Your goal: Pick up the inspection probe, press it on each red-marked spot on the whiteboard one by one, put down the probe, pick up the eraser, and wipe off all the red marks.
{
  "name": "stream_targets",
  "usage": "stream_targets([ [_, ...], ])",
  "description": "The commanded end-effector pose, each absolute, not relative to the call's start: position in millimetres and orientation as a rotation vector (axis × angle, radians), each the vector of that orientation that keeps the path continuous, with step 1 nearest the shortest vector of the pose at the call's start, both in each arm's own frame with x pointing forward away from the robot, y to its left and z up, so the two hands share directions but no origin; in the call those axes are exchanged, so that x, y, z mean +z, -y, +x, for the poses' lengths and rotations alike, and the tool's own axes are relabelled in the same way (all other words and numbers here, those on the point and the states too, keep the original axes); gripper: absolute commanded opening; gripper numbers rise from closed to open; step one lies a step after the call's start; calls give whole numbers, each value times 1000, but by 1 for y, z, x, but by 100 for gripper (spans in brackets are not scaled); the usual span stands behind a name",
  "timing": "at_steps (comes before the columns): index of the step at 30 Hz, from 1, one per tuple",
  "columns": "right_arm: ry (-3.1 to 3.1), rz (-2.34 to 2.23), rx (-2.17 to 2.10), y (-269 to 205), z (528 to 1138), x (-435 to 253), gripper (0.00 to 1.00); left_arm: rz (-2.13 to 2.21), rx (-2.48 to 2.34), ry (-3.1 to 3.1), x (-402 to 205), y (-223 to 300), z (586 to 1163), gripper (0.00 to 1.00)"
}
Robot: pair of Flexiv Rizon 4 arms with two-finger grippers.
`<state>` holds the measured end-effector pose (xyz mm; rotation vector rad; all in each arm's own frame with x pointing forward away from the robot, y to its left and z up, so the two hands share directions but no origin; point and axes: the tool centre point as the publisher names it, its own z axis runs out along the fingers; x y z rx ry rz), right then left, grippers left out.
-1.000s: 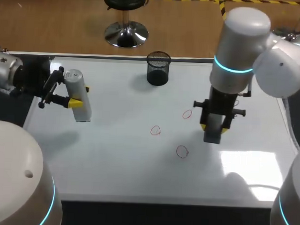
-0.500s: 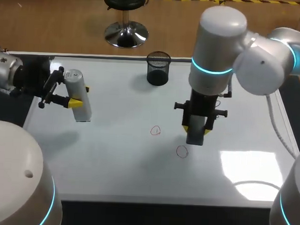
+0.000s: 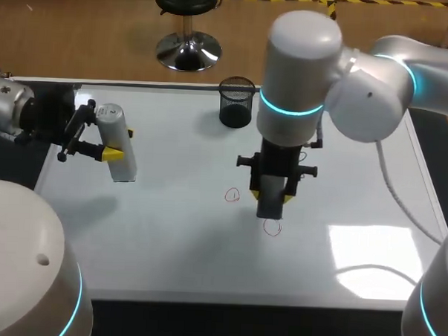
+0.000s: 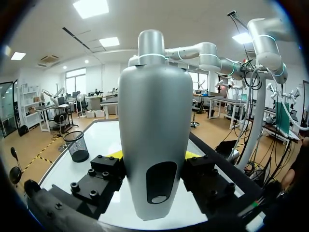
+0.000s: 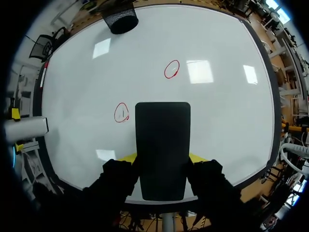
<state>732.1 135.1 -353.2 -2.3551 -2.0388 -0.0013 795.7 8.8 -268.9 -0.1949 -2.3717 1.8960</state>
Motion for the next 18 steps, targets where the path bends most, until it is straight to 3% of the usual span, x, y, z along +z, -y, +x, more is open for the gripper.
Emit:
stream_targets([
  [1, 2043, -2360, 18, -153, 734, -358, 0, -197, 1899, 2374, -268, -9, 794, 0],
  [18, 2066, -2339, 31, -206, 728, -363, 0, -197, 1899, 2374, -268, -9, 794, 0],
])
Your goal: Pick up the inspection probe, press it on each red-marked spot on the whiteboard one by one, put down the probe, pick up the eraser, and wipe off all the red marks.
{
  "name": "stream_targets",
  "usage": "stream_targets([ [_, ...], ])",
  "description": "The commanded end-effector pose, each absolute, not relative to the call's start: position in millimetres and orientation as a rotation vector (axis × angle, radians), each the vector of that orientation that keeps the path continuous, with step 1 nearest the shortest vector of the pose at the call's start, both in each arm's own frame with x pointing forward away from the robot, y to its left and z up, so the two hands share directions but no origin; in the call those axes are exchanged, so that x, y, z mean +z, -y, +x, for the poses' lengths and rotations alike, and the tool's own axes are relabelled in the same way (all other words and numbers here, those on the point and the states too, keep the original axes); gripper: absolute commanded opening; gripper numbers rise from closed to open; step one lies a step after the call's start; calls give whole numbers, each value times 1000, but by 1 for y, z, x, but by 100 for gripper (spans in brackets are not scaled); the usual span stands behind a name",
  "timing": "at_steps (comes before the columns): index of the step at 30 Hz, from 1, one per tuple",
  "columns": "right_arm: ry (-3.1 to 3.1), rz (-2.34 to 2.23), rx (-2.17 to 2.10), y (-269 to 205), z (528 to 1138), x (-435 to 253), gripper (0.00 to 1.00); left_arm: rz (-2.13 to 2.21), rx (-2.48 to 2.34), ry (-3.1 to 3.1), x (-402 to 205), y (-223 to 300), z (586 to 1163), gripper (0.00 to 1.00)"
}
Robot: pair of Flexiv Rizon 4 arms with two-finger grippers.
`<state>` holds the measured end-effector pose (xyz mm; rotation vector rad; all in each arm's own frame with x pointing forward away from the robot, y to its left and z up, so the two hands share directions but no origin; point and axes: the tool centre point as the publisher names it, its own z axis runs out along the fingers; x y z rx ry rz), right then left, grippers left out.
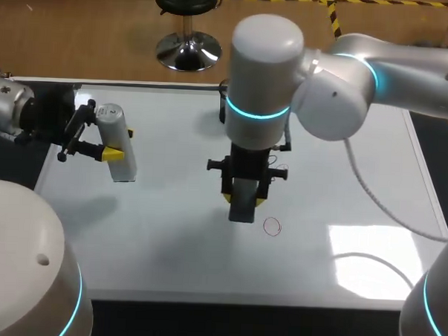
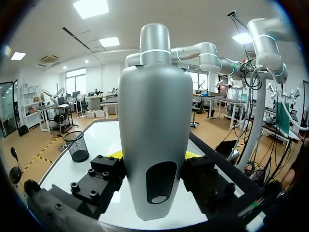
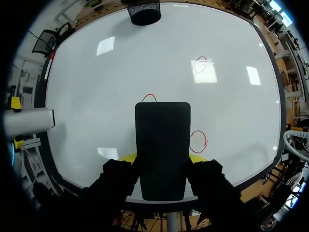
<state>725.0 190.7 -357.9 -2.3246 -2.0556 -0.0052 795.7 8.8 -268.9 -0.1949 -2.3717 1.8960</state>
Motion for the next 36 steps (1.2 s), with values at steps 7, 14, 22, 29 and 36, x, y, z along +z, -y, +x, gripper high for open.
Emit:
stream_targets([
  [7, 2112, -2308, 44, -225, 727, -370, 0, -197, 1899, 2374, -268, -9, 794, 0],
  [14, 2148, -2272, 40, -243, 724, -372, 0, -197, 1899, 2374, -268, -9, 794, 0],
  [22, 2169, -2233, 26, -259, 731, -384, 0, -197, 1899, 2374, -268, -9, 794, 0],
  [29, 2169, -2212, -40, -262, 739, -393, 0, -197, 1899, 2374, -268, -9, 794, 0],
  [36, 2148, -2179, -128, -262, 749, -401, 0, -197, 1899, 2374, -268, -9, 794, 0],
])
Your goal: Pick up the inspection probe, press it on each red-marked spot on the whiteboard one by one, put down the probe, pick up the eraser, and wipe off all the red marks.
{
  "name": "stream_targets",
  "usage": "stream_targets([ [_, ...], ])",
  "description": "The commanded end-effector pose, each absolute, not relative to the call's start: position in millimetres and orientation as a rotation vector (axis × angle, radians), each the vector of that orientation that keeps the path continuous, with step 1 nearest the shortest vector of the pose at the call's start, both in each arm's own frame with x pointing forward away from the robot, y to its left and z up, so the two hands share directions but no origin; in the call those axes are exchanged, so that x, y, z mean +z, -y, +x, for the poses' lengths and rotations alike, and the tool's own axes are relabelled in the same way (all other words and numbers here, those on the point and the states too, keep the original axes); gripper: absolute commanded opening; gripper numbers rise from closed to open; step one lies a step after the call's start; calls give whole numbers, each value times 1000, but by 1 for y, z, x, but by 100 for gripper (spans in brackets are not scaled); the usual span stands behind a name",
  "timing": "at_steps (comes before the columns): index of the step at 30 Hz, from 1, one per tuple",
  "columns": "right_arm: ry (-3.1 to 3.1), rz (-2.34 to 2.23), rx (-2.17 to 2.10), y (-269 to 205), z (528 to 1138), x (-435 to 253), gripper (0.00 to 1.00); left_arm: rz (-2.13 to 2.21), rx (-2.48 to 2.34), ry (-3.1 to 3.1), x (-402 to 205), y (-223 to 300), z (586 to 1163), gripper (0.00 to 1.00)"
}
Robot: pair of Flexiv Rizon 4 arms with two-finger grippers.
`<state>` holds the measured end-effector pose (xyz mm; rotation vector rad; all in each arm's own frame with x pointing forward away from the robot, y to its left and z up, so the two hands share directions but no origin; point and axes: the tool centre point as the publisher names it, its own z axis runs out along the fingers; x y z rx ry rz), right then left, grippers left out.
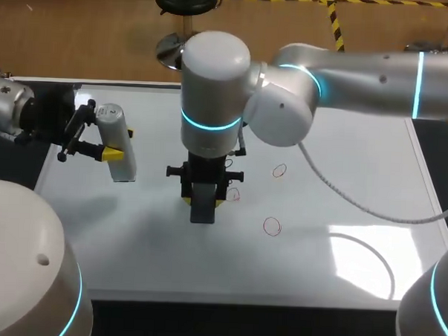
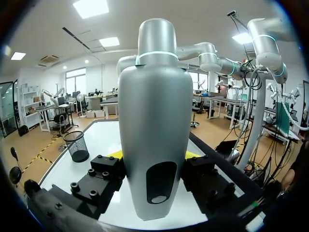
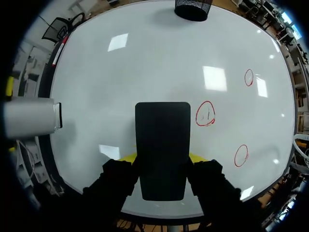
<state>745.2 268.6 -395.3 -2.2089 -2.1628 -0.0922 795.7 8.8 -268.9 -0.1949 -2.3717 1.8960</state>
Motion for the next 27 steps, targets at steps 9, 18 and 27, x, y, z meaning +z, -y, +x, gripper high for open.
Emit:
stream_targets([
  [9, 2116, -2158, -117, -262, 764, -414, 0, -197, 1899, 2374, -268, -9, 794, 0],
  [18, 2097, -2165, -91, -254, 771, -427, 0, -197, 1899, 2374, -268, -9, 794, 0],
  [27, 2068, -2196, -56, -235, 773, -440, 0, -197, 1899, 2374, -268, -9, 794, 0],
])
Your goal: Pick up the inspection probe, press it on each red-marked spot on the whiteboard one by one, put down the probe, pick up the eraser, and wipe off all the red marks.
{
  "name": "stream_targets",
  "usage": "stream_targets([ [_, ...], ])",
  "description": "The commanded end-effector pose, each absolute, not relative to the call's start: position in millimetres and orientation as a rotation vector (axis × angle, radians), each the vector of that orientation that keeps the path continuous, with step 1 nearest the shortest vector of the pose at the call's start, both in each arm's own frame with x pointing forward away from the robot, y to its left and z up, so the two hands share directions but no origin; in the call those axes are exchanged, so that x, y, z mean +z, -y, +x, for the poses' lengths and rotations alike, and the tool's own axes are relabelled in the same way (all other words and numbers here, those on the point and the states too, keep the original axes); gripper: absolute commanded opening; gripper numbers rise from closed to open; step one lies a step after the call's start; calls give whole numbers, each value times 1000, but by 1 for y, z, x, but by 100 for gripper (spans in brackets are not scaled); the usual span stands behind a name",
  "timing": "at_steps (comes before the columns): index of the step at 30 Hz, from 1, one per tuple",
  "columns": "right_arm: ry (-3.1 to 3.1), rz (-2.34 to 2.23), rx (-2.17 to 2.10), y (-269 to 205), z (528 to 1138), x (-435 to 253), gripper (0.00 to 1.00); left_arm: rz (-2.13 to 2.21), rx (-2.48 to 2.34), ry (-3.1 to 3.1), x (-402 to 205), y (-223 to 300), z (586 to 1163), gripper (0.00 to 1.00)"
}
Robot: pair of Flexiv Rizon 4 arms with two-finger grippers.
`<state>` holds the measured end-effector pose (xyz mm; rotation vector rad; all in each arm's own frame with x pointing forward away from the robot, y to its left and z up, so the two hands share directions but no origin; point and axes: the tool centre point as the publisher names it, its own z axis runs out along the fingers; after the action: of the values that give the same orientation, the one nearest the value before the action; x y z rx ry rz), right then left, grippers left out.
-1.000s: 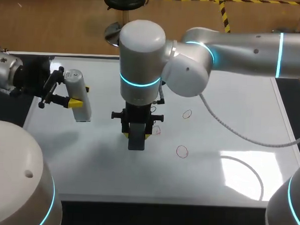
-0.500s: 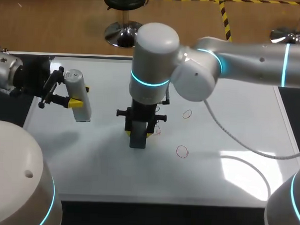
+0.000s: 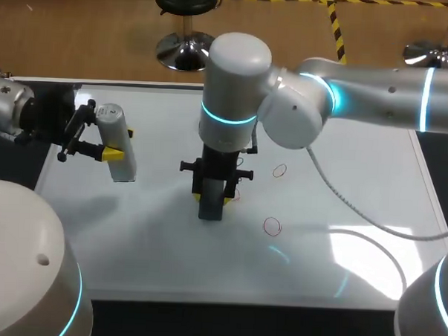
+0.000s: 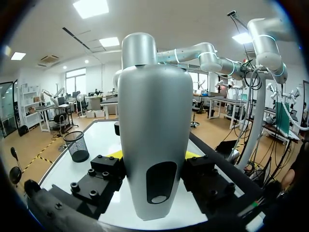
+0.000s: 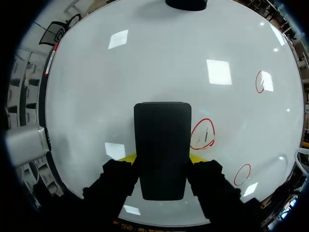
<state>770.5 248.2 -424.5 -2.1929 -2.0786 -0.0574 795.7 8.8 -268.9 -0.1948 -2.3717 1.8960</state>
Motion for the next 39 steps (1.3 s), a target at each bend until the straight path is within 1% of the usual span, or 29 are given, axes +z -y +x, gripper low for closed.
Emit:
stream_targets([
  [1, 2064, -2201, -53, -231, 774, -441, 0, -197, 1899, 2374, -268, -9, 794, 0],
  [26, 1962, -2371, 40, -157, 783, -452, 0, -197, 1899, 2374, -268, -9, 794, 0],
  [31, 1972, -2379, -7, -161, 782, -433, 0, -197, 1899, 2374, -268, -9, 794, 0],
  [39, 2028, -2336, -60, -187, 785, -414, 0, -197, 1899, 2374, -268, -9, 794, 0],
])
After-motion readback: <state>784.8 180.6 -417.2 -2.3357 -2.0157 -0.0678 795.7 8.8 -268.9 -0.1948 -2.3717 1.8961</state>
